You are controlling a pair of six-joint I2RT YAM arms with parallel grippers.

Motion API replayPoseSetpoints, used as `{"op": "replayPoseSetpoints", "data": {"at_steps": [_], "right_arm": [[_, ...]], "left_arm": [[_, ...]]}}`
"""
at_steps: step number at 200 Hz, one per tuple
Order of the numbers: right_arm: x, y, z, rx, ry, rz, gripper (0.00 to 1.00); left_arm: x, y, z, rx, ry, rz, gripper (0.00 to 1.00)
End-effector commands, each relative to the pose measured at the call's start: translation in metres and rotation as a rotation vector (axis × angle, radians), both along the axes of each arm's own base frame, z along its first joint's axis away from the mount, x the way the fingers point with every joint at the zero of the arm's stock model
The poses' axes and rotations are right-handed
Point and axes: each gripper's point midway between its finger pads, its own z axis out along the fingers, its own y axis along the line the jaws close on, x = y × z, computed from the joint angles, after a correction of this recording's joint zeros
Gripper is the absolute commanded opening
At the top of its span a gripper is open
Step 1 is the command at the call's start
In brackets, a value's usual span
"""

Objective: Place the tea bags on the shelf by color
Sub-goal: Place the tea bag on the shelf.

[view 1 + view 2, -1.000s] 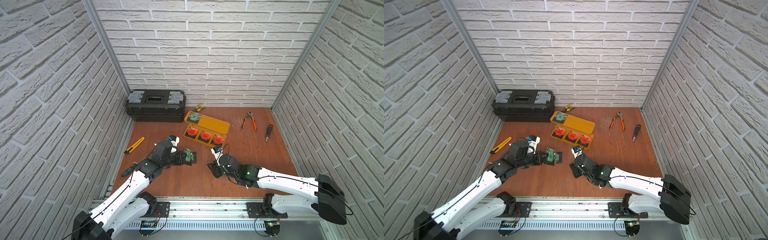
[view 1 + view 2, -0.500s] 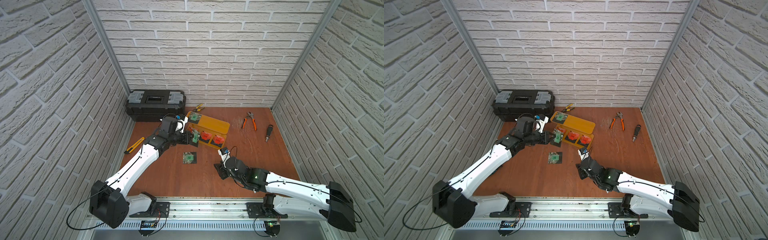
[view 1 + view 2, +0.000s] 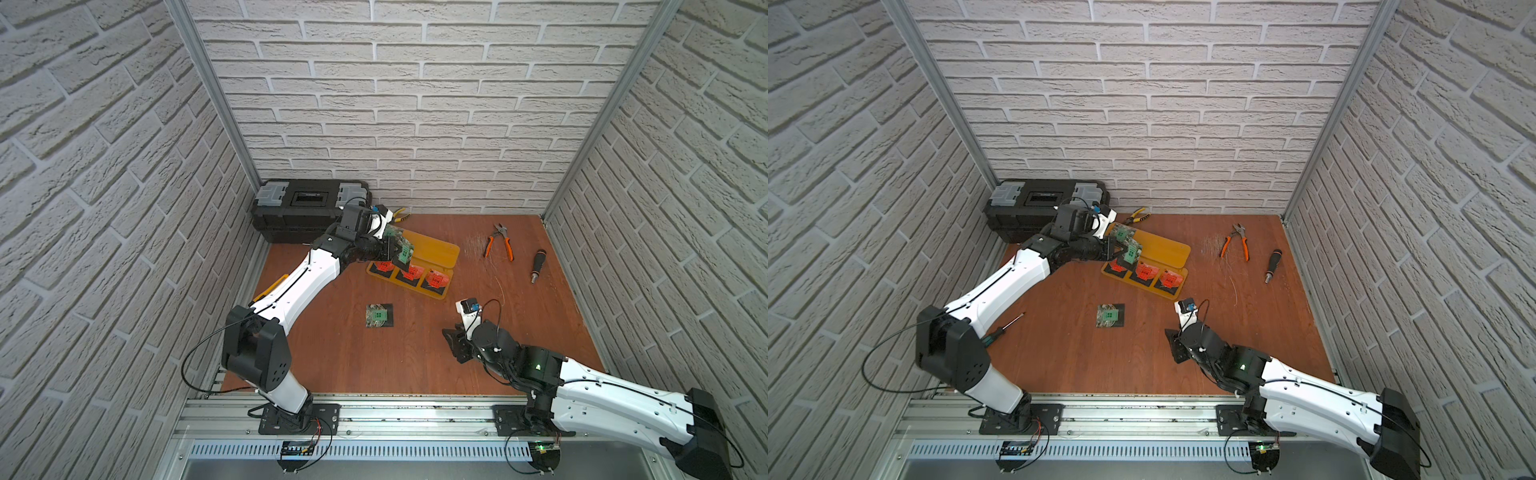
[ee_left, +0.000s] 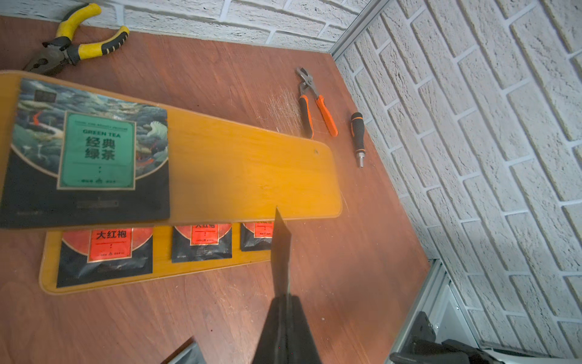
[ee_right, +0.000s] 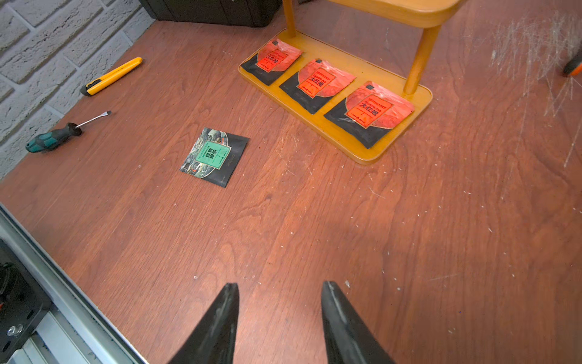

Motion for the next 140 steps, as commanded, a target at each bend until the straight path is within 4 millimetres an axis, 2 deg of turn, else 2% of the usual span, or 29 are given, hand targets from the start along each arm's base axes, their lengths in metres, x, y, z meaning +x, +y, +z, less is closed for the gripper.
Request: {"op": "replayPoseSetpoints", "data": {"at_steps": [1,72,140], "right_arm": [[-0.005,-0.012,0.0,0.027,-0.006,-0.039,0.47],[-0.014,-0.04,0.005,0.09,-0.054,-0.092,0.49],[-0.016,-0.045,0.001,0.098,-0.052,-0.104,0.49]], "left_arm": [[0.011,-0.008,0.008,-0.019,-0.016,-0.045,0.0],[0.048,-0.024,-0.008,-0.004,0.043,-0.087,0.0],[0.073,-0.035,-0.018,0.01,0.082,-0.106,0.0]]}}
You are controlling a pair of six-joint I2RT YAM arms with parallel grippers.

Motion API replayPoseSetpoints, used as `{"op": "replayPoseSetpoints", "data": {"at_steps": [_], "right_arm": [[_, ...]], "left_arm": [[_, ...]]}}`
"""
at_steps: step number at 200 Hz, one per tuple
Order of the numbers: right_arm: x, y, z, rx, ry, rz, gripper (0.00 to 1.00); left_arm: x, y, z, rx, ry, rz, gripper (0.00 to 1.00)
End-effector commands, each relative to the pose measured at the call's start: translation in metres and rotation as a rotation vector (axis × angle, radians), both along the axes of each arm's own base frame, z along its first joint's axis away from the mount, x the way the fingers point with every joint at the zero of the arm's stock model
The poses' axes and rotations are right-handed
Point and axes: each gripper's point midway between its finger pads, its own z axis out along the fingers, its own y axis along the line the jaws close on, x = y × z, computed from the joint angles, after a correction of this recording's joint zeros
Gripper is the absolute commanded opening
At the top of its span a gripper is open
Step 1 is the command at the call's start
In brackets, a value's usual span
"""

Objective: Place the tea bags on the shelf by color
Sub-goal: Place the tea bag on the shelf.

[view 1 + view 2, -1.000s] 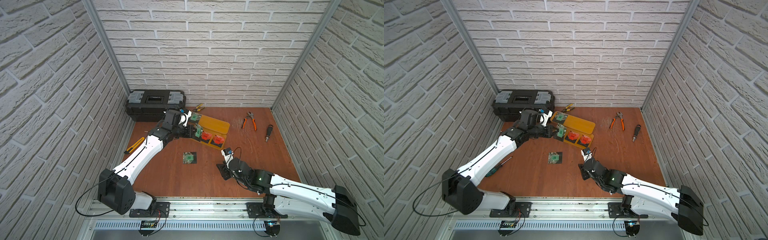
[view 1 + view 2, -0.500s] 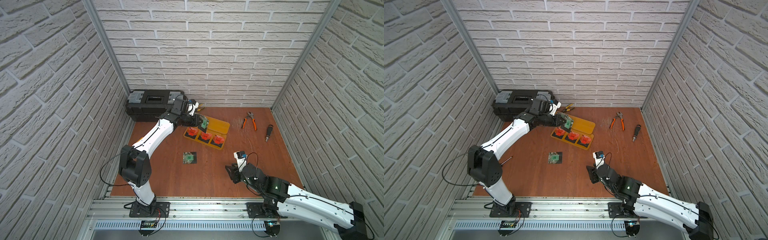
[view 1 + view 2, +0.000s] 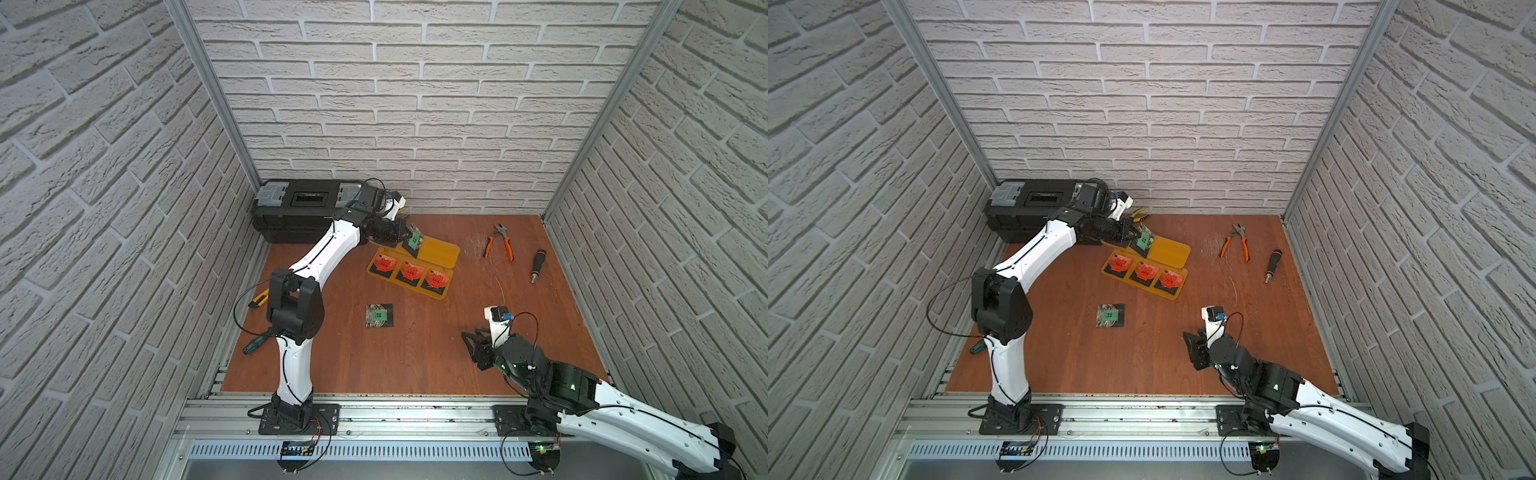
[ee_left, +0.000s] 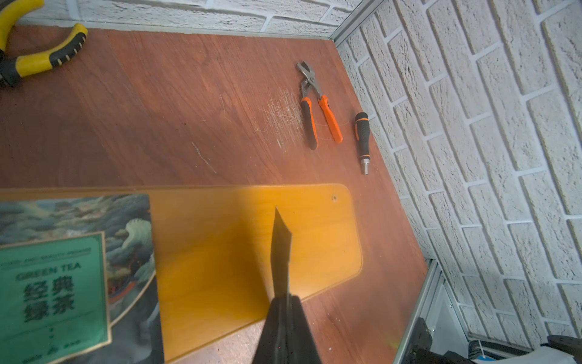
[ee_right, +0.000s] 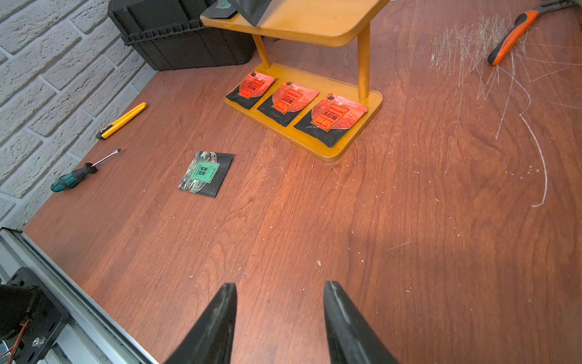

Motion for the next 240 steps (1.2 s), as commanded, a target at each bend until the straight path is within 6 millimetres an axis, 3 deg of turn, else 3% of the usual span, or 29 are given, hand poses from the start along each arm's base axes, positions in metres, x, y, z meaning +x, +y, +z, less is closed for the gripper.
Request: {"op": "replayPoseSetpoints", "data": {"at_steps": [1,140,240], "right_arm": [[-0.001,-0.003,-0.008,-0.01,0.006,-0.015,0.49],[0.002,-0.006,-0.006,-0.019,-0.025,-0.025,0.5],[0.001,-0.009,-0.004,0.003,-0.037,-0.033,0.5]], "left_arm": [[0.004,0.0,0.001,0.001,0.008,-0.023,0.0],[0.023,-0.002,-0.023,0.061,0.073,-0.037,0.0],[0.028,-0.001,-0.031,0.075,0.084,-0.029,0.17]]}}
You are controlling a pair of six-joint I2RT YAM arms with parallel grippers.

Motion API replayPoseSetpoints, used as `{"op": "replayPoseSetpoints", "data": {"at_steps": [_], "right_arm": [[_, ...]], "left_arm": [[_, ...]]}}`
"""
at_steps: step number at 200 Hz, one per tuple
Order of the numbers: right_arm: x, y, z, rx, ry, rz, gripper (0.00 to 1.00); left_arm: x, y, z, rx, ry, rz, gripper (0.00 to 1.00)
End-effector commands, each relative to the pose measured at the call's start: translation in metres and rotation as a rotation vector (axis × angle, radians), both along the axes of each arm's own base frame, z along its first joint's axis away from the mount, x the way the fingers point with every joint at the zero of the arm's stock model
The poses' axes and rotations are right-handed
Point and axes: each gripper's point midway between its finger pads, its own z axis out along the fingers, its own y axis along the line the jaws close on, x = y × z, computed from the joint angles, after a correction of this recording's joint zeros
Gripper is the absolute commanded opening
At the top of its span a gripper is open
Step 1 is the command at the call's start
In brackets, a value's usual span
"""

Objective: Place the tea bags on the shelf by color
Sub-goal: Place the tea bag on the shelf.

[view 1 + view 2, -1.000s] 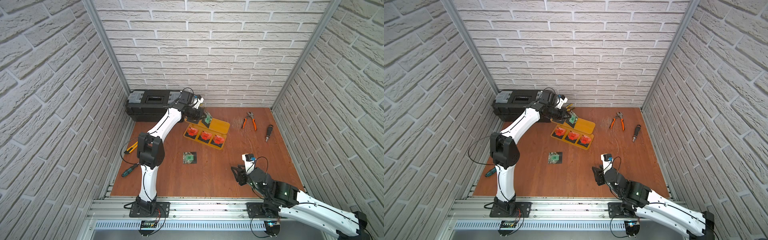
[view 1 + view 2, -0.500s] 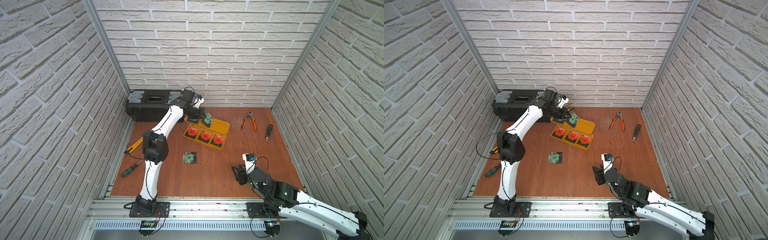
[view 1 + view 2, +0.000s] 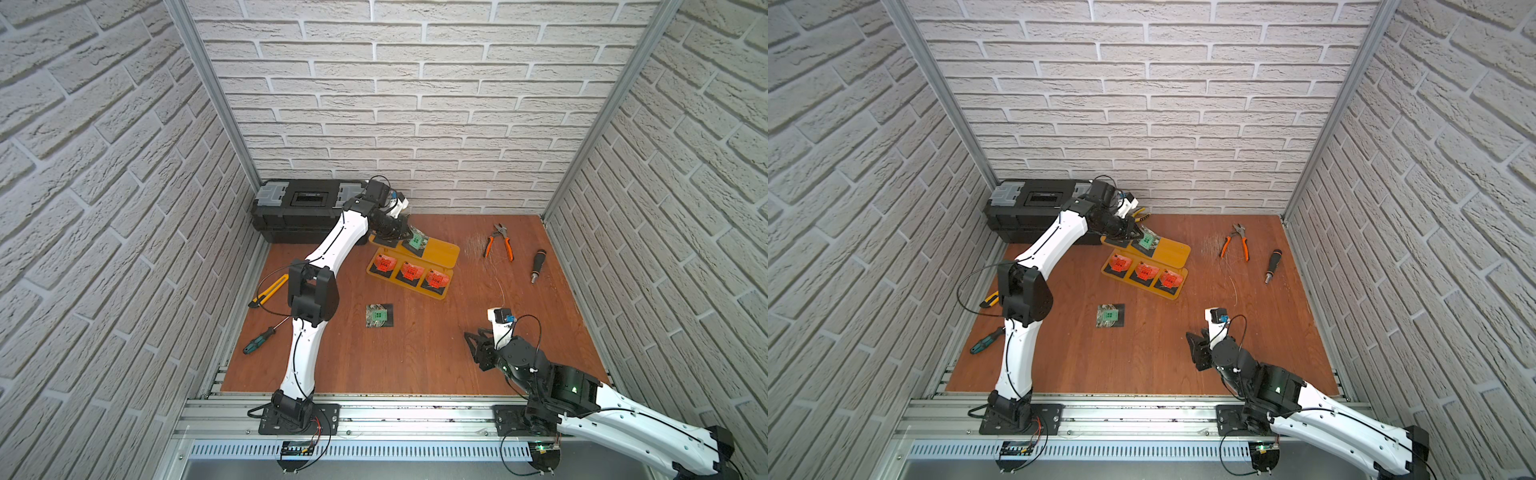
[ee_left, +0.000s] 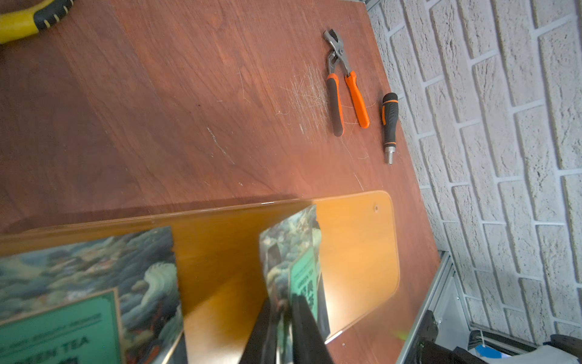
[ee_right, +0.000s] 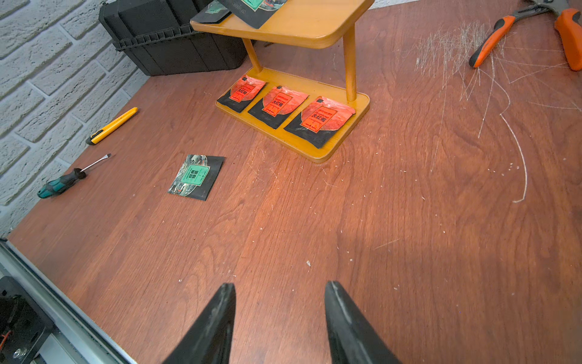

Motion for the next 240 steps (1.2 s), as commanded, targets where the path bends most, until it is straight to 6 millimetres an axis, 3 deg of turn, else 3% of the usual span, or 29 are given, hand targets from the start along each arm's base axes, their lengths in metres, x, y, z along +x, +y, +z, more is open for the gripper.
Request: {"op": "replayPoseSetpoints", "data": {"at_steps": [1,134,203,240], "right_arm": [[0.001,-0.001,-0.001,0.007,-0.015,-0.008,0.5],[0.001,-0.001,-0.001,0.011,-0.015,-0.01,0.51],[0.003,0.004,-0.002,0.006,-0.01,-0.002,0.52],[0.004,0.013,-0.003,-0.004,0.004,0.018,0.52]], "left_arm": [[0.007,0.003,0.0,-0.001,-0.013,-0.002,0.17],[0.015,0.01,-0.005,0.012,-0.008,0.026,0.3],[0.016,0.016,0.022,0.007,-0.071,0.058,0.39],[0.0,0.017,0.045,-0.006,-0.139,0.068,0.48]]}}
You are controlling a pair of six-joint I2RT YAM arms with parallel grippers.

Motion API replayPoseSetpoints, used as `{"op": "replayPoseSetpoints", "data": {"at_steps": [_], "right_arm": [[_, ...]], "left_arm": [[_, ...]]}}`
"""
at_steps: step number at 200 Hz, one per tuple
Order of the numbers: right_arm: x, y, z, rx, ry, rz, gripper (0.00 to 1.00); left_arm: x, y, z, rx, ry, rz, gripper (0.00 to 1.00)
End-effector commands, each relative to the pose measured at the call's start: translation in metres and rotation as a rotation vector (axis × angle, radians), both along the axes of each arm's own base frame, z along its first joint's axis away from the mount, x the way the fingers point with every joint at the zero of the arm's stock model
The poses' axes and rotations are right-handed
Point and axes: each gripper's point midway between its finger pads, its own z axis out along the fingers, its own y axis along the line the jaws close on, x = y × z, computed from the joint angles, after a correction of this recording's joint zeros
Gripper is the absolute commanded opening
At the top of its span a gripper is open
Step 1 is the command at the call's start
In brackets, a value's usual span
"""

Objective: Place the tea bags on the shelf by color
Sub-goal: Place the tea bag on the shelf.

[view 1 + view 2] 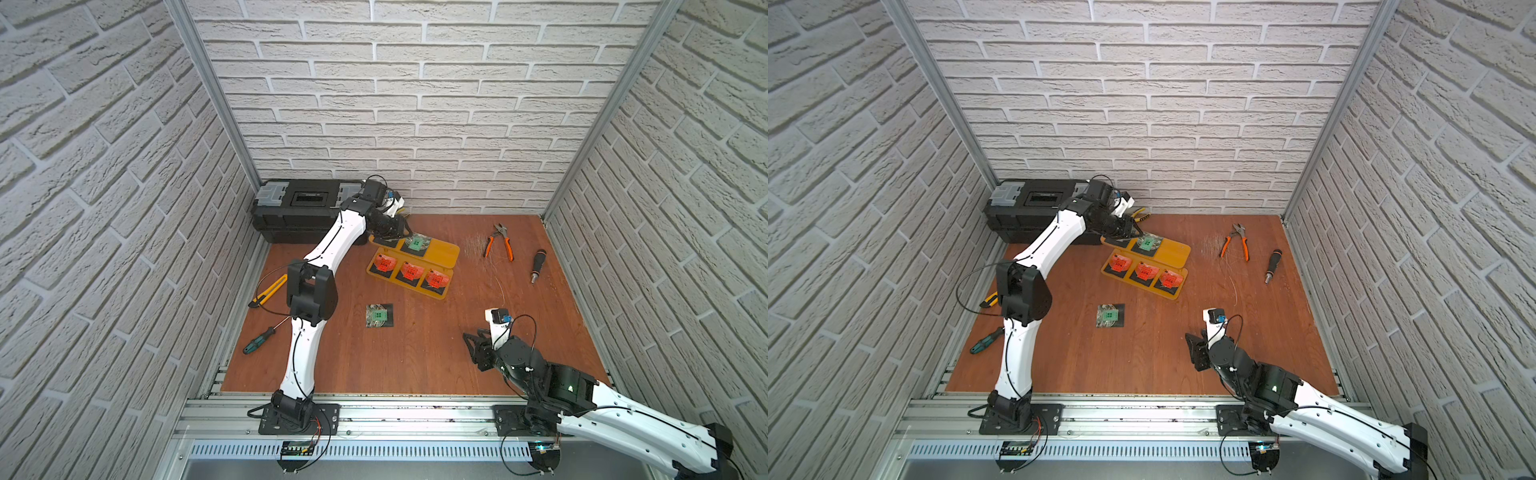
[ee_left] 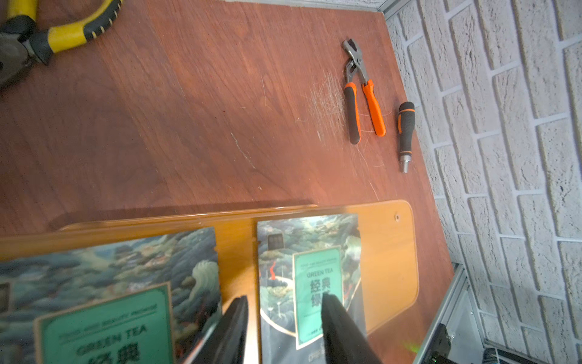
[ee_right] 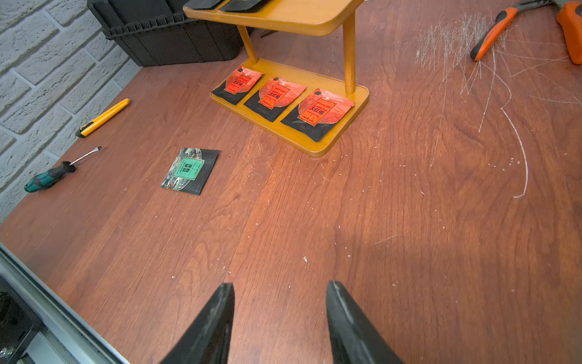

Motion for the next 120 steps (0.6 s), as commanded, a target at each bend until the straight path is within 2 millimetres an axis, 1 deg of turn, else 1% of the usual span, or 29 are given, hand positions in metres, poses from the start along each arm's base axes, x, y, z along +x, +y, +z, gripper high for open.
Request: {"op": "replayPoseSetpoints", "data": {"at_steps": [1,26,59,87,120], "right_arm": [[0.003,0.01,0.008,0.03,-0.02,0.016,0.52],[0.005,0.019,0.008,0.03,-0.006,0.037,0.52],[0.007,0.035,0.004,0.03,0.015,0.079,0.52],[0.01,0.051,0.001,0.017,0.037,0.118,0.52],[0.015,0.071,-0.006,-0.013,0.076,0.16,0.52]], "left_arm": [[-0.007,0.002,0.046,-0.031,-0.129,0.011,0.48],[-0.023,0.006,0.057,-0.054,-0.166,0.032,0.54],[-0.048,0.019,0.058,-0.077,-0.208,0.084,0.61],[-0.073,0.029,0.045,-0.08,-0.219,0.126,0.67],[-0.099,0.045,0.024,-0.069,-0.229,0.185,0.74]]}}
